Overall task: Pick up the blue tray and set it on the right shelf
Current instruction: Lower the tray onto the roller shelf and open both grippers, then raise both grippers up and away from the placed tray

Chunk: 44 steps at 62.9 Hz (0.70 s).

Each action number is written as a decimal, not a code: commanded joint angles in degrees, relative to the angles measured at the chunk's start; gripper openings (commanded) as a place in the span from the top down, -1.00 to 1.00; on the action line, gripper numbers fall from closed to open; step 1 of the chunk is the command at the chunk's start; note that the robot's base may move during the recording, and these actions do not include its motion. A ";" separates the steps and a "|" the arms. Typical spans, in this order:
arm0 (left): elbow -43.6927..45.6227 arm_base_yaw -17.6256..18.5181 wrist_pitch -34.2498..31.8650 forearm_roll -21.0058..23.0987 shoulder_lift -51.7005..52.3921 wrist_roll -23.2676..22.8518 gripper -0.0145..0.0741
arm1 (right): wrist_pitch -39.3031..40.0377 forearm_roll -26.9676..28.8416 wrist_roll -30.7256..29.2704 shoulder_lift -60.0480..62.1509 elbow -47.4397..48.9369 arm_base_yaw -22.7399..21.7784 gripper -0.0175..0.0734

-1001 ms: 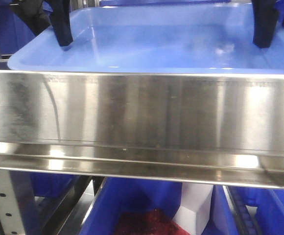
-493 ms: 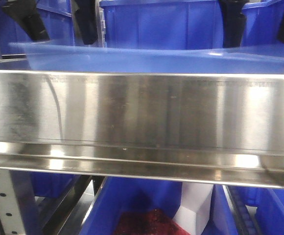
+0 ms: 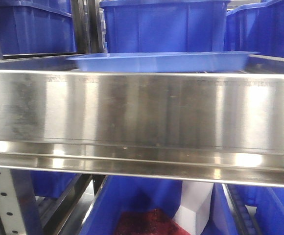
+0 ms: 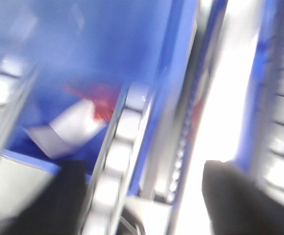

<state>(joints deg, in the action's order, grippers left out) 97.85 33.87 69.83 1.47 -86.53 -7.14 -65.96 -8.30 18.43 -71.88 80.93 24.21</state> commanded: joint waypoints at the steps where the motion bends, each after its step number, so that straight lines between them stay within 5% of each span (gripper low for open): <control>1: -3.62 3.07 -5.75 0.34 8.97 0.33 0.15 | 3.88 -0.40 -1.86 8.17 -1.91 -0.06 0.02; 8: -11.76 6.69 -10.88 0.34 17.42 0.33 0.46 | 6.57 -0.40 -4.74 17.74 -8.02 -0.06 0.51; 15: -21.44 9.99 -16.15 0.34 26.45 0.33 0.78 | 10.89 -0.40 -6.99 27.52 -16.18 -0.06 0.50; 44: -62.43 11.98 -46.29 -1.47 60.71 0.42 0.78 | 34.35 -0.40 -8.71 59.16 -49.60 -0.06 0.50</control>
<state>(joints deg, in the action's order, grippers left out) 38.19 45.49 32.84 1.07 -29.05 -7.10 -40.02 -8.03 10.59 -14.27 32.62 24.21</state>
